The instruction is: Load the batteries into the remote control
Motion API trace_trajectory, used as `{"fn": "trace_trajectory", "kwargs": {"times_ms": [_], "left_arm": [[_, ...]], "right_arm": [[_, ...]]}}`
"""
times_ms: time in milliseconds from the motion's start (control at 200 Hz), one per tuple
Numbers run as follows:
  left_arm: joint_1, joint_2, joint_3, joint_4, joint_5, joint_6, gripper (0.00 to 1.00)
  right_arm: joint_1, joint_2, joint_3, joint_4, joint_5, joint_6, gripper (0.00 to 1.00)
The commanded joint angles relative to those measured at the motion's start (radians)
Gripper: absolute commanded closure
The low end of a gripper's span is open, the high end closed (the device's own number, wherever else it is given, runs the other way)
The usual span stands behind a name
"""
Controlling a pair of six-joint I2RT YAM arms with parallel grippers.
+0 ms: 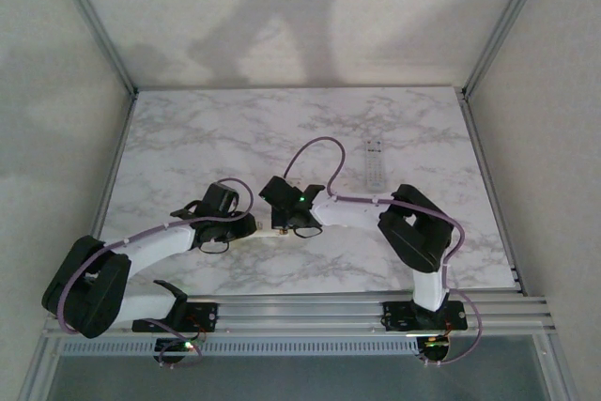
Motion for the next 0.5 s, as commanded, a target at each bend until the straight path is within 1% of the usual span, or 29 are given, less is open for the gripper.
{"fn": "trace_trajectory", "kwargs": {"times_ms": [0,125,335,496], "left_arm": [[-0.020,0.012,-0.028,0.030,0.012,-0.028,0.60],[-0.025,0.014,-0.033,0.043,0.014,-0.036,0.61],[-0.031,0.018,-0.028,0.043,0.010,-0.035,0.60],[-0.032,0.022,-0.021,0.037,0.010,-0.028,0.61]], "right_arm": [[0.006,0.046,0.041,-0.094,-0.068,0.057,0.95],[0.006,0.054,0.055,-0.131,-0.087,0.070,0.90],[0.005,0.022,0.086,-0.186,-0.048,0.055,0.80],[-0.001,0.023,0.116,-0.203,-0.061,0.053,0.76]]}}
